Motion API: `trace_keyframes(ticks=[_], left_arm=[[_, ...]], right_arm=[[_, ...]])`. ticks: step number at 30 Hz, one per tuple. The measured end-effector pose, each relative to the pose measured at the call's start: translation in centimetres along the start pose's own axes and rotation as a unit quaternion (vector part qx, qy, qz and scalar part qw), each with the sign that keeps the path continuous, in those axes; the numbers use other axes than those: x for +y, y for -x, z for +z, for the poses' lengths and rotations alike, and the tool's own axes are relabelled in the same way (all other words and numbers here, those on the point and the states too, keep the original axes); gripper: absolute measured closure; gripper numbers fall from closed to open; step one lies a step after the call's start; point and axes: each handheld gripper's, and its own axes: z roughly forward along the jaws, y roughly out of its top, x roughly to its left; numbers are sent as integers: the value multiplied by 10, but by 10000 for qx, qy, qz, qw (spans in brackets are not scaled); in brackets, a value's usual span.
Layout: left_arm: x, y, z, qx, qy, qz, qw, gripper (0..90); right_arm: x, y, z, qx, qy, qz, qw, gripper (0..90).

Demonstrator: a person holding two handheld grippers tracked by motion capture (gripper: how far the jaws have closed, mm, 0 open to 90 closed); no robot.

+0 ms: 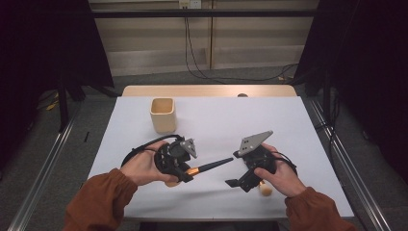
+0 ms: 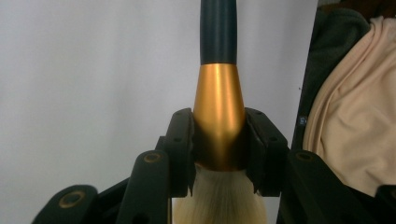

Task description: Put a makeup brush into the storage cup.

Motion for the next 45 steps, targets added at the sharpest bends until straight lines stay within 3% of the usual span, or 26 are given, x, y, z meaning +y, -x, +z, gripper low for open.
trace_keyframes(ticks=[7,8,11,12,15,21,26,36,45], left_arm=[[5,-1,1,-23,-154,11,9999,649],[5,-2,0,-33,-216,121,9997,649],[6,-1,3,-63,-311,186,9993,650],[6,0,5,-62,-305,129,9994,649],[7,1,8,-103,-419,238,9988,649],[10,1,11,-127,-411,280,9987,649],[12,2,12,-95,-337,240,9991,649],[12,-1,14,-82,-391,267,9988,649],[12,-2,16,-79,-279,161,9994,649]], right_arm=[[14,-1,7,134,-444,-320,9984,31],[15,-1,8,176,-493,-363,9980,32],[20,0,9,267,-685,-463,9962,35],[22,1,10,311,-763,-494,9954,37],[27,1,13,463,-981,-600,9923,47],[35,2,21,602,-1423,-604,9861,52],[39,2,26,657,-1448,-648,9851,78],[43,0,32,623,-1266,-850,9863,240],[49,-4,41,655,-1270,-980,9849,345]])
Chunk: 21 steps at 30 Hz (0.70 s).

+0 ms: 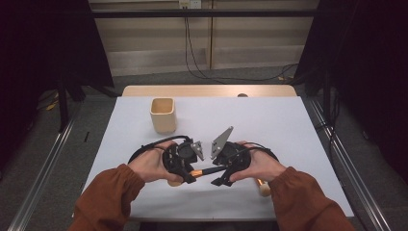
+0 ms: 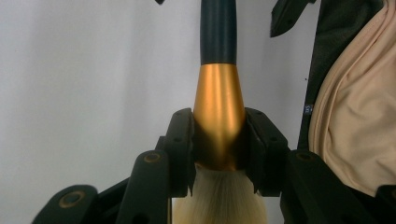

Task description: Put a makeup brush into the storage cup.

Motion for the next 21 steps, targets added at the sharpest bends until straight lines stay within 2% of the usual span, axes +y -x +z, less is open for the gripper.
trace_keyframes(ticks=[1,2,6,10,11,13,16,19,21], left_arm=[[0,-1,0,-2,-41,67,10000,649],[0,0,2,25,41,-5,10000,649],[0,-1,2,5,-50,86,10000,649],[0,-1,3,5,-11,100,9999,649],[-1,1,3,13,42,36,10000,649],[-1,0,3,31,13,108,9999,649],[-1,1,3,48,101,75,9999,649],[-1,-1,3,41,23,220,9997,649],[-1,0,3,11,25,195,9998,649]], right_arm=[[0,-1,0,8,-7,29,10000,350],[1,0,1,-5,6,14,10000,361],[2,-1,2,-30,36,-26,10000,401],[3,-1,3,-42,136,-57,9999,443],[3,-1,4,-32,144,-62,9999,450],[3,-2,4,-27,111,-43,9999,472],[3,-2,5,-1,116,-61,9999,483],[4,-1,6,-20,184,-75,9998,483],[4,0,6,-21,235,-99,9997,491]])
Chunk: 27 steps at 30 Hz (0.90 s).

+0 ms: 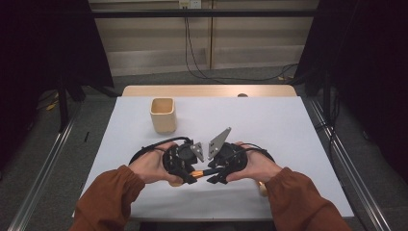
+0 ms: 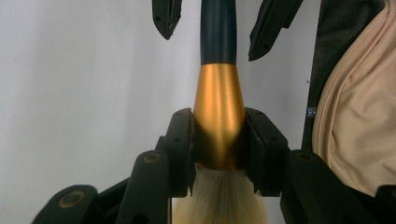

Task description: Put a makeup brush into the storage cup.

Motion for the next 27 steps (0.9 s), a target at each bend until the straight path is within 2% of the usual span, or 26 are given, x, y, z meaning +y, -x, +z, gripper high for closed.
trace_keyframes(ticks=[1,2,4,5,6,7,8,9,10,12,14,15,21,22,26,27], left_arm=[[0,0,0,-4,-16,8,10000,649],[0,2,2,-9,114,-163,9998,649],[-1,2,3,-4,156,-184,9997,649],[-1,3,4,5,189,-194,9996,649],[-1,3,4,20,222,-210,9995,649],[-1,3,4,5,226,-207,9995,649],[-1,-1,1,-4,28,69,10000,649],[-2,1,3,-11,169,-131,9998,649],[-3,2,3,-24,192,-156,9997,649],[-4,2,3,-77,228,-193,9995,649],[-5,-1,1,-66,134,-9,9999,649],[-5,0,2,-73,249,-131,9996,649],[-7,-2,0,-83,244,-32,9997,646],[-7,-1,1,-56,306,-93,9995,645],[-8,-4,0,-76,267,-20,9996,637],[-9,-4,0,-112,288,-87,9995,635]], right_arm=[[0,0,0,46,-5,10,10000,491],[0,0,1,58,0,15,10000,496],[1,0,2,64,29,-47,10000,518],[2,-2,3,79,90,93,9999,528],[2,0,3,86,39,-70,9999,538],[2,1,3,103,14,-135,9999,557],[2,1,3,144,29,-129,9998,580],[3,-1,4,144,104,15,9998,608],[2,0,4,165,106,-68,9998,628],[2,-1,4,176,123,-50,9998,661],[2,0,4,173,116,-51,9998,695],[2,0,4,190,134,-39,9997,699],[0,0,5,230,143,-176,9995,726],[-1,-1,5,251,159,-163,9994,731],[-1,-1,6,285,182,-252,9991,749],[-1,0,7,297,191,-254,9991,751]])
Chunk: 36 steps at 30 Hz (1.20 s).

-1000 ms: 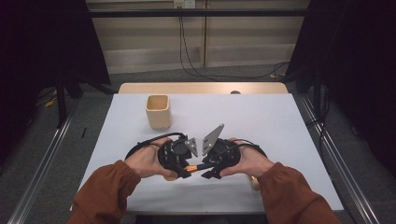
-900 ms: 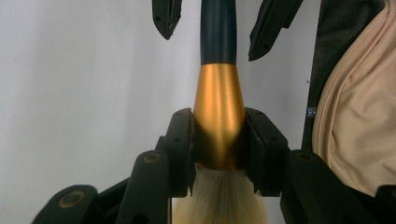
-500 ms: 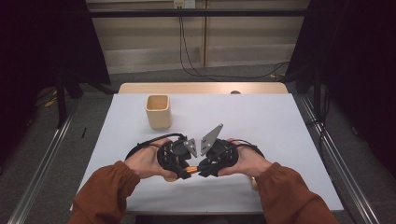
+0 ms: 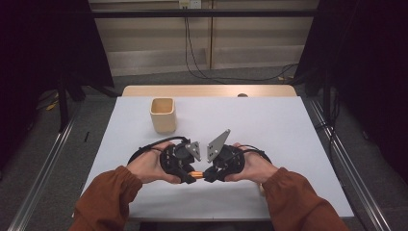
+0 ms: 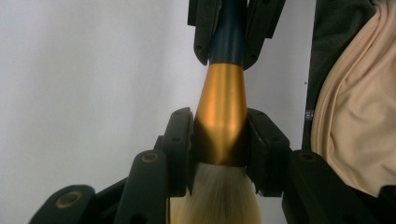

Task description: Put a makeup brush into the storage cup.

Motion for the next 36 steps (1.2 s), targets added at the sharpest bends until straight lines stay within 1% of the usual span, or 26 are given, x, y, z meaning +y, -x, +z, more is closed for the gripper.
trace_keyframes(ticks=[1,2,3,4,5,7,8,9,10,11,13,15,17,18,19,20,21,23,25,28,31,33,34,35,36], left_arm=[[0,0,0,36,10,-2,10000,634],[-1,-1,0,15,18,-34,10000,631],[-1,-2,0,-6,4,-12,10000,629],[-1,-1,0,-9,64,-106,9999,627],[-2,-2,0,26,103,-139,9998,623],[-2,-3,0,51,138,-144,9998,615],[-2,-4,-1,9,118,-150,9998,606],[-2,-5,-1,14,136,-160,9998,598],[-3,-5,0,58,204,-245,9995,584],[-3,-5,0,20,168,-219,9996,567],[-4,-6,0,16,200,-255,9995,549],[-5,-7,1,29,262,-297,9992,489],[-6,-7,1,19,307,-313,9990,465],[-6,-7,1,17,328,-340,9989,426],[-6,-7,2,56,353,-371,9987,396],[-6,-7,2,97,360,-380,9986,369],[-7,-7,2,98,397,-414,9983,341],[-8,-9,0,168,495,-479,9975,281],[-10,-9,-1,215,587,-484,9969,258],[-16,-10,-1,329,769,-605,9947,209],[-23,-10,-2,449,920,-701,9923,175],[-28,-10,-5,545,1055,-819,9895,139],[-29,-10,-6,597,1086,-838,9887,122],[-32,-10,-8,599,1152,-875,9877,110],[-34,-10,-10,611,1246,-928,9860,106]], right_arm=[[0,0,0,13,18,6,10000,752],[0,0,0,18,27,25,10000,753],[-1,1,0,26,44,31,10000,753],[-1,1,-1,30,64,31,10000,754],[-1,1,-1,32,76,62,9999,754],[-2,2,-2,60,76,157,9998,754],[-2,2,-3,48,86,190,9998,754],[-2,1,-3,58,93,208,9997,754],[-2,2,-4,50,110,209,9997,754],[-3,2,-4,44,129,177,9998,755],[-3,1,-5,53,120,248,9996,755],[-4,2,-6,63,112,260,9996,755],[-4,2,-6,97,97,255,9996,755],[-5,2,-6,59,98,256,9996,755],[-5,2,-6,50,102,244,9996,755],[-5,2,-7,66,98,287,9995,755],[-6,3,-7,46,91,300,9995,755],[-6,4,-7,17,95,301,9995,755],[-8,4,-8,-19,84,332,9994,755],[-10,6,-11,-63,133,369,9992,755],[-14,7,-14,-130,150,477,9987,755],[-17,8,-16,-173,171,513,9984,755],[-18,8,-17,-206,188,545,9981,755],[-19,8,-18,-217,209,569,9979,755],[-21,9,-19,-249,239,579,9977,755]])
